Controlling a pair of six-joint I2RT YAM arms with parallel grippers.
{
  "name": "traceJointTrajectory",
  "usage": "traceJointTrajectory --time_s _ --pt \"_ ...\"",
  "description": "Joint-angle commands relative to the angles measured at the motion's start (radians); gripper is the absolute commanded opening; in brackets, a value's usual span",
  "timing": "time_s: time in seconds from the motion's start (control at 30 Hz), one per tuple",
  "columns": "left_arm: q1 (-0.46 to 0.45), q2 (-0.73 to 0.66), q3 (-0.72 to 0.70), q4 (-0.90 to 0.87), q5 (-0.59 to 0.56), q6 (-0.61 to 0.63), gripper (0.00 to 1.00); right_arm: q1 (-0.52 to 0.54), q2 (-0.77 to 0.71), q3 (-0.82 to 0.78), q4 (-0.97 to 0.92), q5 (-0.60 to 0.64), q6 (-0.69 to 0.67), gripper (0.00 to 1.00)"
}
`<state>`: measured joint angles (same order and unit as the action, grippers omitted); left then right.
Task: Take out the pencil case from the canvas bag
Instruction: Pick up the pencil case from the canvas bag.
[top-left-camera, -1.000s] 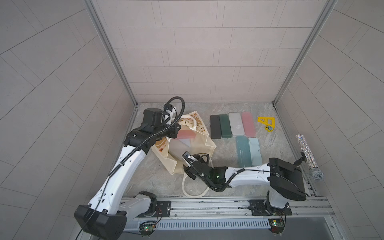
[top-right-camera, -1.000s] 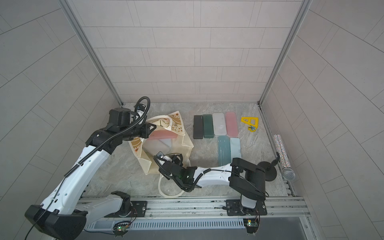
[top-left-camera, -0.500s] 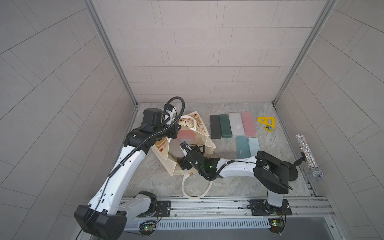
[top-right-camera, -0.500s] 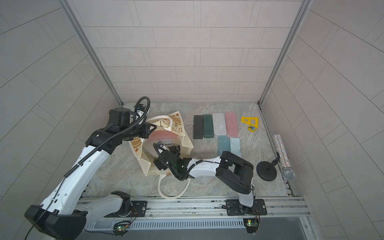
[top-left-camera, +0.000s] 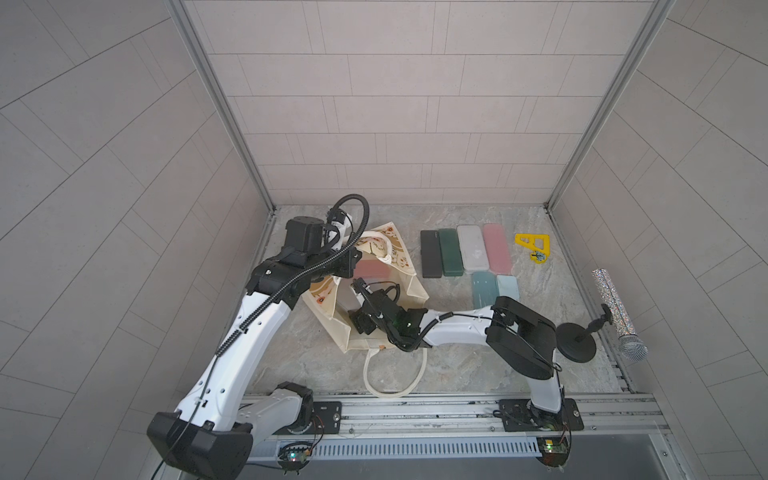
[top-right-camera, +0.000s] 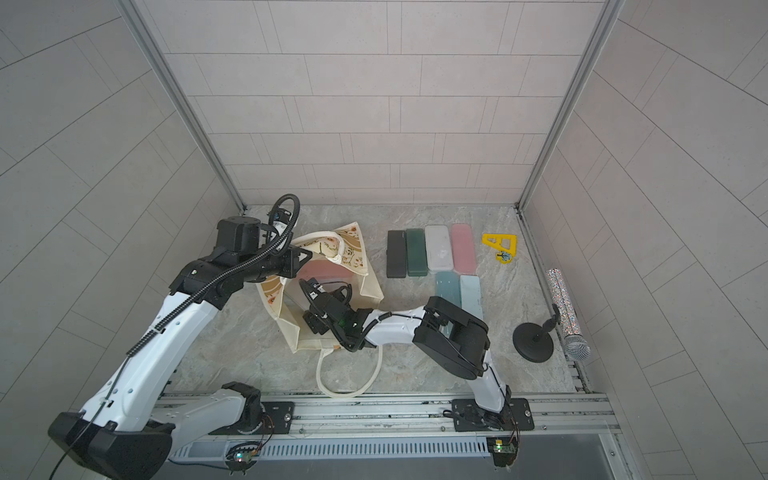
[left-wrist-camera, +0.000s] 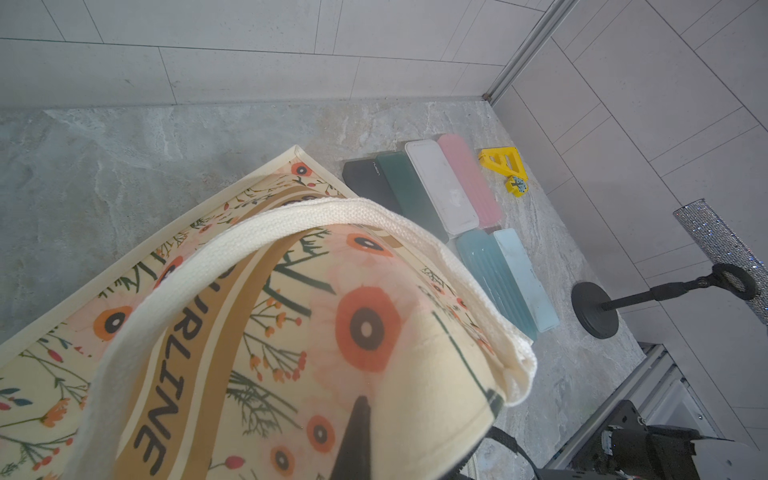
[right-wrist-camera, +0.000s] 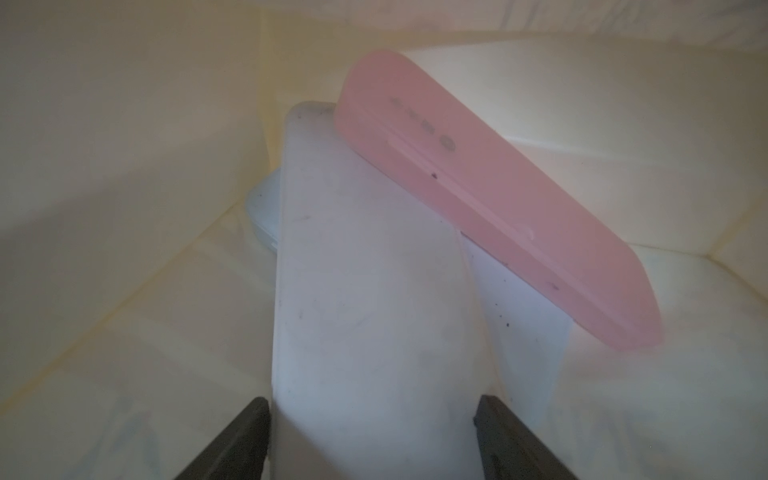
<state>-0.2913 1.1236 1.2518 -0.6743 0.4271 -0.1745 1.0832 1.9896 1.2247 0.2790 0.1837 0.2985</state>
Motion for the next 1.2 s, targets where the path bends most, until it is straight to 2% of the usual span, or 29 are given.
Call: traceJointTrajectory --time_s 0.0,0.27,0.43,0.57,0.9,1.0,1.17 --pt "-0.007 -0.042 0.027 0.038 0.032 0.006 0.0 -0.007 0.007 0.005 -0.035 -0.02 0.018 0.71" --pt "-0.008 -0.047 0.027 0.035 0.013 0.009 0.0 -0.008 -0.034 -0.023 -0.035 -0.022 0.023 0.67" --pt "-0.007 -0.046 0.032 0.033 0.015 0.009 0.0 -0.009 -0.064 -0.049 -0.051 0.017 0.054 0.77" --pt "-0.007 -0.048 0.034 0.033 0.013 0.009 0.0 -0.024 -0.037 -0.041 -0.062 -0.022 0.084 0.86" --pt "-0.008 -0.047 0.039 0.03 0.014 0.008 0.0 -0.043 0.025 0.004 -0.112 -0.055 0.103 0.87" --pt "-0.008 -0.048 0.04 0.025 0.007 0.012 0.0 -0.041 0.012 0.009 -0.148 -0.036 0.076 0.88" --pt "-0.008 -0.05 0.041 0.019 0.0 0.019 0.0 -0.041 -0.038 -0.012 -0.211 -0.054 -0.078 0.92"
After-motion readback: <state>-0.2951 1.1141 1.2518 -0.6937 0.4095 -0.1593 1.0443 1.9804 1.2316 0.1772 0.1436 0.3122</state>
